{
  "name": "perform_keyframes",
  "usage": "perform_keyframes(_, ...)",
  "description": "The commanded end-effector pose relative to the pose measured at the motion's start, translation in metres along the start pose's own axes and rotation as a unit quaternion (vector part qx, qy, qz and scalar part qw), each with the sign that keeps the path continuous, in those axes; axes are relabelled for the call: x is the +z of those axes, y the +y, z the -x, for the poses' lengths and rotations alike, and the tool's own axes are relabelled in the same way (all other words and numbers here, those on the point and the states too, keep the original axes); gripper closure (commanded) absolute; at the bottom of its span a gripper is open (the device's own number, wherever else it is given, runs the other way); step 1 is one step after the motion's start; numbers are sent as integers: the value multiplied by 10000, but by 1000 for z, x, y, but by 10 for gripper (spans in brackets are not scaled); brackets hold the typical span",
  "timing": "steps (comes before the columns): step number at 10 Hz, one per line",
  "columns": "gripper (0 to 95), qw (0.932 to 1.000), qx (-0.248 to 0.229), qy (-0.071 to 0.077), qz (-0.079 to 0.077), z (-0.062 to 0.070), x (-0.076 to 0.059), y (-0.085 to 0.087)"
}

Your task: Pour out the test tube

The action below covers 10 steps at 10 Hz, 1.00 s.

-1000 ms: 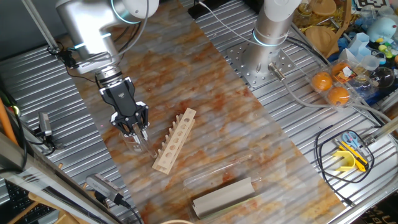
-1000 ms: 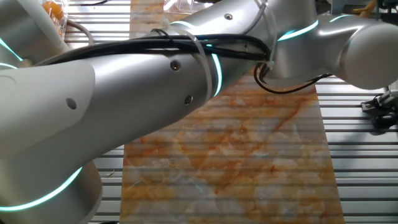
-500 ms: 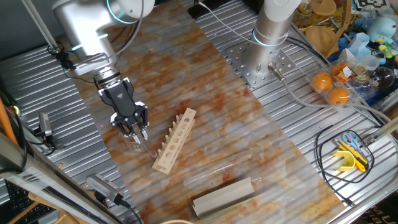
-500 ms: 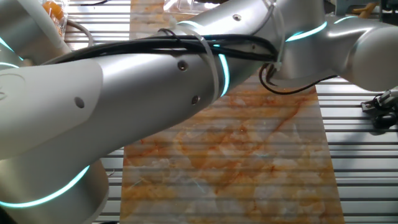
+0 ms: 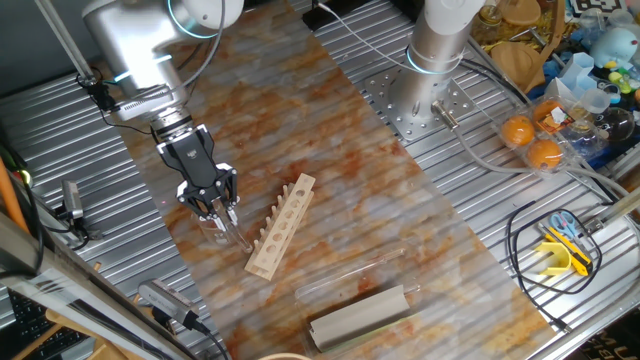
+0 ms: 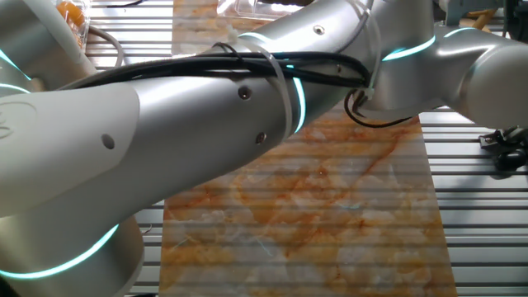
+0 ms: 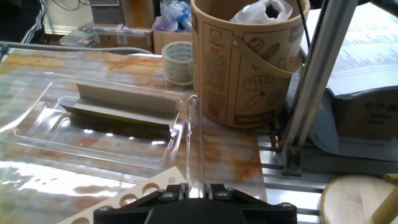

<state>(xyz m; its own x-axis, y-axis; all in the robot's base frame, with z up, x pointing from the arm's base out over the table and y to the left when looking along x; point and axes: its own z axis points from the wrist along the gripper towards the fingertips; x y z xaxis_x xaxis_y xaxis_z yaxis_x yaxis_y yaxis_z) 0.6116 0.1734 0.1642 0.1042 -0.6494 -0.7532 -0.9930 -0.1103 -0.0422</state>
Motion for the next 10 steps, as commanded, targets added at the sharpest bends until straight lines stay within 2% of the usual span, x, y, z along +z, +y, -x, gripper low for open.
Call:
perform_keyframes(1, 950, 10000, -34, -32, 0, 1, 0, 0)
perform_keyframes(6, 950, 9998, -4, -199, -23, 1, 0, 0)
perform_keyframes(10, 950, 9998, 75, -200, -49, 1, 1, 0)
